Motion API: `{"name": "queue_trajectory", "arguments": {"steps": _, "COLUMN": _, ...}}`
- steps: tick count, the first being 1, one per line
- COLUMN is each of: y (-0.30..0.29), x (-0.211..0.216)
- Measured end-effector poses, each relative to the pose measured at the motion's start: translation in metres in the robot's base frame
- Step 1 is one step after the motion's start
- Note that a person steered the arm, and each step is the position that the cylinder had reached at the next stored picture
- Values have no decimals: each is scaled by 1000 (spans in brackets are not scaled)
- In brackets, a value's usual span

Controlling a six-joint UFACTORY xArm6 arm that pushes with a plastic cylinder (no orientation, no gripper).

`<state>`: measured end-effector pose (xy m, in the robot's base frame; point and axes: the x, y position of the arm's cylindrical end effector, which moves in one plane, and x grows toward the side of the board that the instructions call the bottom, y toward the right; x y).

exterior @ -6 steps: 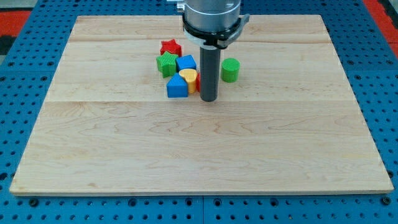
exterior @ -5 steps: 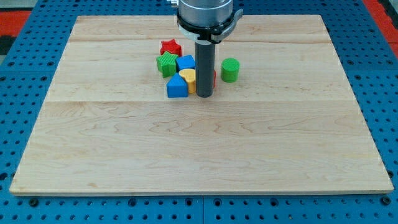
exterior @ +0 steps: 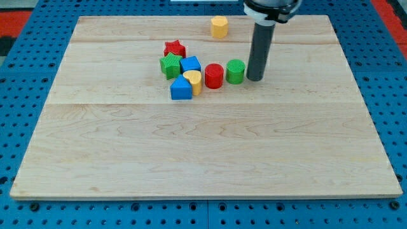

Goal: Slide green circle to red star

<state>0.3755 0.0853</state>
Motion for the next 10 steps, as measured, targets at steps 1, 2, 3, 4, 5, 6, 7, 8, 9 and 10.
{"name": "queue_trajectory", "arguments": {"steps": 1, "y": -24, "x": 0}}
{"name": "queue_trajectory", "arguments": {"steps": 2, "y": -40, "x": 0}}
{"name": "queue_trajectory", "arguments": {"steps": 3, "y": -41, "x": -6}}
{"name": "queue_trajectory", "arguments": {"steps": 4, "y": -34, "x": -26}}
{"name": "queue_trajectory", "arguments": {"steps": 5, "y": -33, "x": -56}}
{"name": "queue_trajectory", "arguments": {"steps": 6, "y": -58, "x": -74}}
{"name": "queue_trajectory", "arguments": {"steps": 7, "y": -91, "x": -79}}
{"name": "queue_trajectory", "arguments": {"steps": 8, "y": -114, "x": -86}}
{"name": "queue_trajectory", "arguments": {"steps": 9, "y": -120, "x": -101}}
{"name": "queue_trajectory", "arguments": {"steps": 10, "y": -141, "x": -116}}
